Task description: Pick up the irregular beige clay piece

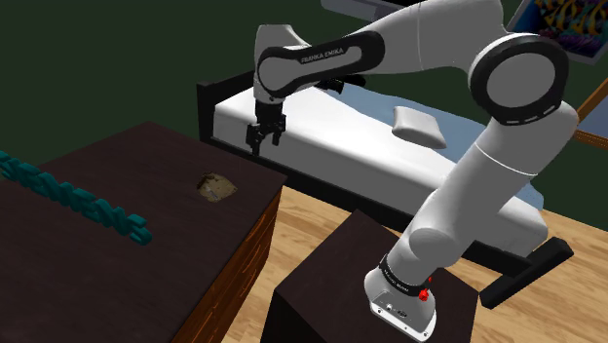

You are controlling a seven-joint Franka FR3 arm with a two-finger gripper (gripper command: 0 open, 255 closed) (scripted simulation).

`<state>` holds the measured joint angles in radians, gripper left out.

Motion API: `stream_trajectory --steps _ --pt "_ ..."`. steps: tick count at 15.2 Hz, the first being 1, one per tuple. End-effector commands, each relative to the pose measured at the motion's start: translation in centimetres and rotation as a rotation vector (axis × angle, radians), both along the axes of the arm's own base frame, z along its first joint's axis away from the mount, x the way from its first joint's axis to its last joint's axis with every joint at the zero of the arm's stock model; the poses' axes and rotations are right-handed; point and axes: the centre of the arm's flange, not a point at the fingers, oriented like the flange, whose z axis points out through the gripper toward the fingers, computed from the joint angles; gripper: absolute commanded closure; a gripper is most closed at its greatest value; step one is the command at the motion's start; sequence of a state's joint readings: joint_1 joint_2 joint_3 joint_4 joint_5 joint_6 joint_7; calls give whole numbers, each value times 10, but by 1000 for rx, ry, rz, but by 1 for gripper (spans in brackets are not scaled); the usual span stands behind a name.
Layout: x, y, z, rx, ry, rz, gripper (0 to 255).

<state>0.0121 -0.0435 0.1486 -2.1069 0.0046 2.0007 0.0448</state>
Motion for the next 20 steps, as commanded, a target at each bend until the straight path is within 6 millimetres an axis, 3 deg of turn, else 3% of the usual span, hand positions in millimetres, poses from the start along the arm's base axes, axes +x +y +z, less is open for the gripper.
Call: stream_trajectory --steps 1,20 --pt "20 7 -15 0 6 -6 0" --pt "223 48 -169 -2 60 -62 0"
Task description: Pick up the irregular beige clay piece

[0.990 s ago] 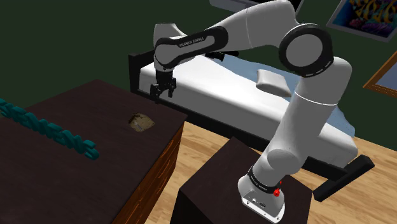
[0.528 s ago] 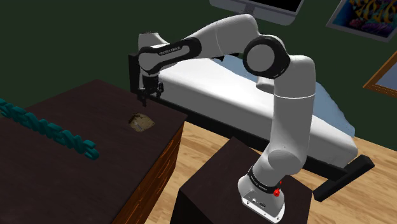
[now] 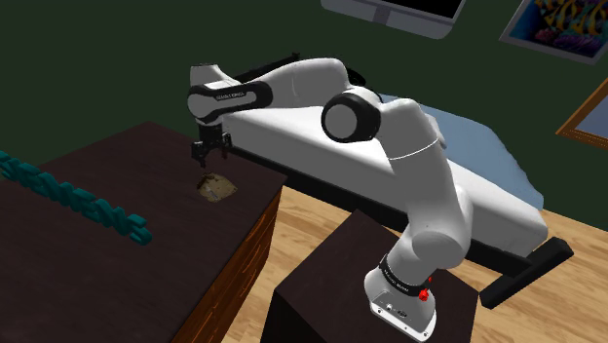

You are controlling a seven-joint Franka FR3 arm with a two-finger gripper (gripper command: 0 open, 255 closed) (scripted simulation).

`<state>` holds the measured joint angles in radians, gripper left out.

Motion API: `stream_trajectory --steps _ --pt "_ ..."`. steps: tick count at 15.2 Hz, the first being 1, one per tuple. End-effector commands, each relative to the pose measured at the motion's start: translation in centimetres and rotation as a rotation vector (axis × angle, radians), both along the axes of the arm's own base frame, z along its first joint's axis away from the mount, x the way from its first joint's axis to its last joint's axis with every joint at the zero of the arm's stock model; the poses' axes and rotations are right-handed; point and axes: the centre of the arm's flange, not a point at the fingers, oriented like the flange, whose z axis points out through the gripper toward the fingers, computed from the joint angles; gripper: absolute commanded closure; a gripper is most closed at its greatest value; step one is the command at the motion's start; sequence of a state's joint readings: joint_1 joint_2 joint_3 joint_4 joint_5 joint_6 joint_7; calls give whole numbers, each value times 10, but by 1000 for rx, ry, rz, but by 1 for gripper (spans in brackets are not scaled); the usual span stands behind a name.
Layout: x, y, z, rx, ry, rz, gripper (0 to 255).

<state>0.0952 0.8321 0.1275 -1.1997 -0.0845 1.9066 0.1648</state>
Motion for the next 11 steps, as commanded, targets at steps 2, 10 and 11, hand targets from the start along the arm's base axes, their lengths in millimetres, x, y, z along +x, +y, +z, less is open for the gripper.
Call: stream_trajectory --steps 2,10,11 --pt "33 4 -28 -1 8 -9 0" --pt "45 6 -70 -1 12 -13 0" --pt "45 6 -78 -1 12 -13 0"
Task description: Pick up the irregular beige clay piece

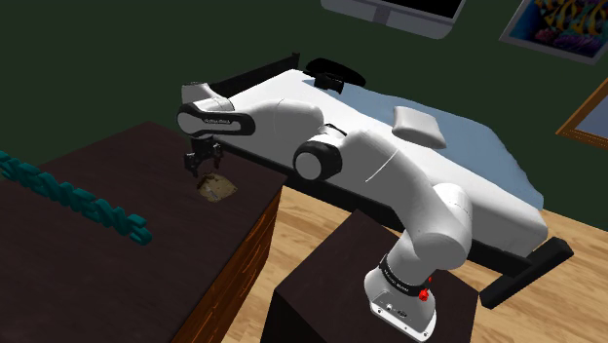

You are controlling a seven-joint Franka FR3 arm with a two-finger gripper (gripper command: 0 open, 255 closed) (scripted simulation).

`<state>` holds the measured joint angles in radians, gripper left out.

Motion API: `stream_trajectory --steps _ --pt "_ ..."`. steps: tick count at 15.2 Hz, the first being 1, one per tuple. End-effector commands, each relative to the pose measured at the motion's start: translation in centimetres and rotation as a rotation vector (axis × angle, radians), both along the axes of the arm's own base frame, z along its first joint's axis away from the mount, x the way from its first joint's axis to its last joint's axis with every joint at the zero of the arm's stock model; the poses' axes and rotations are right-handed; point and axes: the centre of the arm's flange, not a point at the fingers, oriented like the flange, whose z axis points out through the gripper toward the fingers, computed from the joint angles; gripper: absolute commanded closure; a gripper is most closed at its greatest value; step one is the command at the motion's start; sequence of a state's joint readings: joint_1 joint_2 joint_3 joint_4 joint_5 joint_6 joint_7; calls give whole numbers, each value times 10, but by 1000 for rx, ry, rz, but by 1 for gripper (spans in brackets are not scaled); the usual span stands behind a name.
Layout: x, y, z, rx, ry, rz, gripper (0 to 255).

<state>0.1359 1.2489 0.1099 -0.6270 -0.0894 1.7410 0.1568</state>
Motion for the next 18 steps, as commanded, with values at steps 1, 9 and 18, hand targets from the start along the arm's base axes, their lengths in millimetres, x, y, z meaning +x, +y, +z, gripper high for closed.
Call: stream_trajectory --steps 1,9,18 --pt "0 0 -7 0 0 0 0" --pt "0 0 -7 0 0 0 255" --pt "0 0 25 0 0 0 255"
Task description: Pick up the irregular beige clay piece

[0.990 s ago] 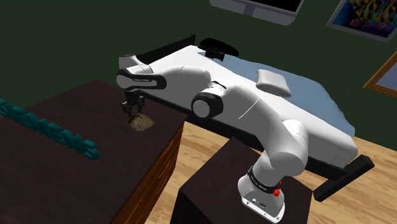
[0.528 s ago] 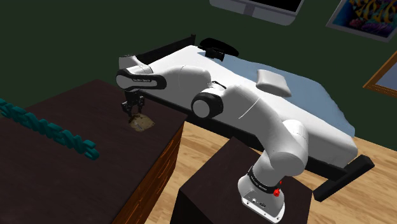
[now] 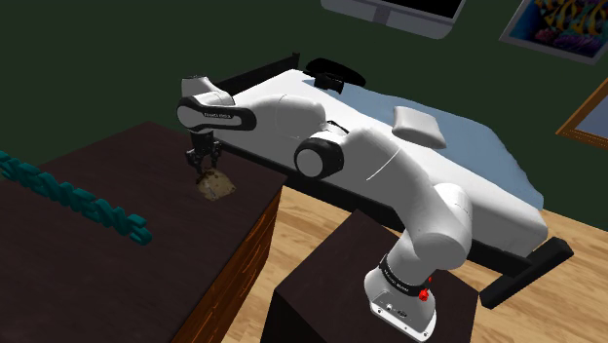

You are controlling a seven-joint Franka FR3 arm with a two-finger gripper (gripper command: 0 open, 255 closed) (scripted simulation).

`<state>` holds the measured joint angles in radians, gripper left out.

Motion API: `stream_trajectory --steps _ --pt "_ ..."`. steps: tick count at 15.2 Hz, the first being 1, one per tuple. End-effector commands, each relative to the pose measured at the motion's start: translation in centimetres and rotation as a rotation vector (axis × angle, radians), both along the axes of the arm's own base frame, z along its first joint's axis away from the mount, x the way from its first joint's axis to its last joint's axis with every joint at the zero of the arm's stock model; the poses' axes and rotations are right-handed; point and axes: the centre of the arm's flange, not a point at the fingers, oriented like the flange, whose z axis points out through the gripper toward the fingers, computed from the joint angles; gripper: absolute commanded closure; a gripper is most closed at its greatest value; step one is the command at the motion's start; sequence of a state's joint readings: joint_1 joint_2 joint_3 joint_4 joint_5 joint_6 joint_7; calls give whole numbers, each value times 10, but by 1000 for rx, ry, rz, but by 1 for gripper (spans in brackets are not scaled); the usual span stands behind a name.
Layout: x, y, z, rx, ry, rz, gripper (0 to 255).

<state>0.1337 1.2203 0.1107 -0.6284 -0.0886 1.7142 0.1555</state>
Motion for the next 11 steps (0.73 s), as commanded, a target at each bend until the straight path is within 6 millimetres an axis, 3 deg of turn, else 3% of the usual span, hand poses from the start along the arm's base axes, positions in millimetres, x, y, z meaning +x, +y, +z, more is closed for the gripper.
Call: stream_trajectory --steps 1,9,11 --pt "-1 1 10 0 0 0 255" --pt "-1 1 53 0 0 0 255" --pt "-1 1 53 0 0 0 255"
